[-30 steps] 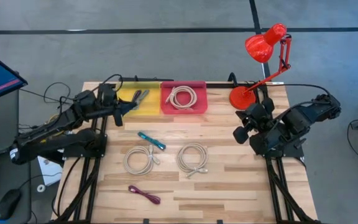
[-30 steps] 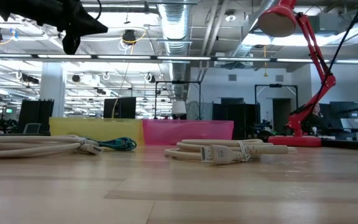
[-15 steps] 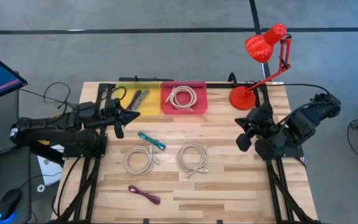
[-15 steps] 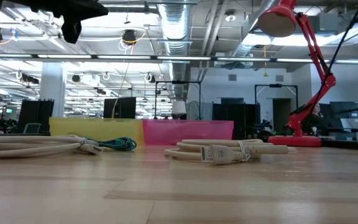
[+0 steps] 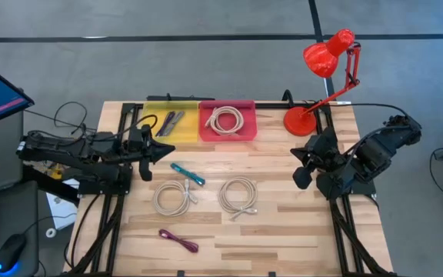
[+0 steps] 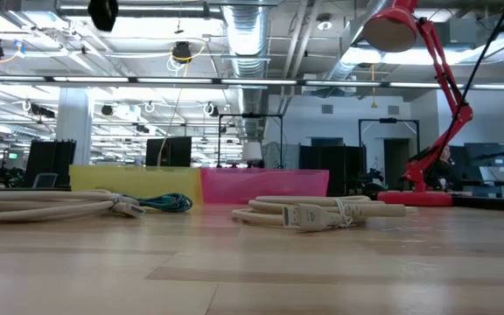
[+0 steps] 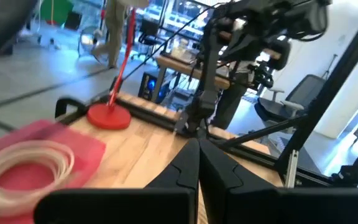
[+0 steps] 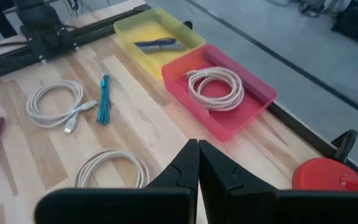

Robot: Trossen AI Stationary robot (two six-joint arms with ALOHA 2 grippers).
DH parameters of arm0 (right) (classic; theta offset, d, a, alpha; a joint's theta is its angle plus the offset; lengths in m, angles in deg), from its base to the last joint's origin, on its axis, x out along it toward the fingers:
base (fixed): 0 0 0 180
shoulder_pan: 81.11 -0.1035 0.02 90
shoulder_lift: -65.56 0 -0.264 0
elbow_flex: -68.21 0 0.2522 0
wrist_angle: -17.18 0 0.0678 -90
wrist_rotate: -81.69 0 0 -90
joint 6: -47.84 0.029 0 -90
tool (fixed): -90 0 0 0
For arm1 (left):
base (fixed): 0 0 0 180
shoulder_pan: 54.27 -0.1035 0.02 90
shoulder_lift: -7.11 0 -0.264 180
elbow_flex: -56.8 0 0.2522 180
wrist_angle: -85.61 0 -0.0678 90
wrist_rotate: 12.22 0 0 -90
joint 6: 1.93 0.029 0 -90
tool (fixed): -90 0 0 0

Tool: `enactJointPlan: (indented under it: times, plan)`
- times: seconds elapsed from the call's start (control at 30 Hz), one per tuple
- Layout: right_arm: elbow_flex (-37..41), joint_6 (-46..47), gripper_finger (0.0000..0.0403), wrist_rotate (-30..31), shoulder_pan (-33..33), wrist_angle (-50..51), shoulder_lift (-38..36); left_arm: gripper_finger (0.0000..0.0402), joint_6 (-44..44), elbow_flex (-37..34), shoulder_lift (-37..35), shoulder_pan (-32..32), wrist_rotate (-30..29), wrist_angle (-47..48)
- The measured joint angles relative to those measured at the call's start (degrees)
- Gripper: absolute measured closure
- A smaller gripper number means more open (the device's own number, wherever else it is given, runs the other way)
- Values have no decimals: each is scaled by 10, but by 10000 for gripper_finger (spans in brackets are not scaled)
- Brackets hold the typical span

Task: Pick & Place USB Port
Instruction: Put the brown HDMI cable into the pink bin

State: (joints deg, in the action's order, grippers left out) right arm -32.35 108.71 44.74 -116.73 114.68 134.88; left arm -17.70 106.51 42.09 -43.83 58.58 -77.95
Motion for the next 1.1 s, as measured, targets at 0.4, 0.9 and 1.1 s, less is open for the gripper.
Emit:
enactJointPlan:
  times: [0.4,0.9,1.1]
  plan:
    - [0,-12,403,-96,22,-66,39,398,22,48,54,32,-23,-2]
    - [0,71,318,-229,138,-72,163,398,19,48,56,32,-23,-4]
    - [0,31,260,-321,176,-116,224,398,20,48,56,32,-22,-4]
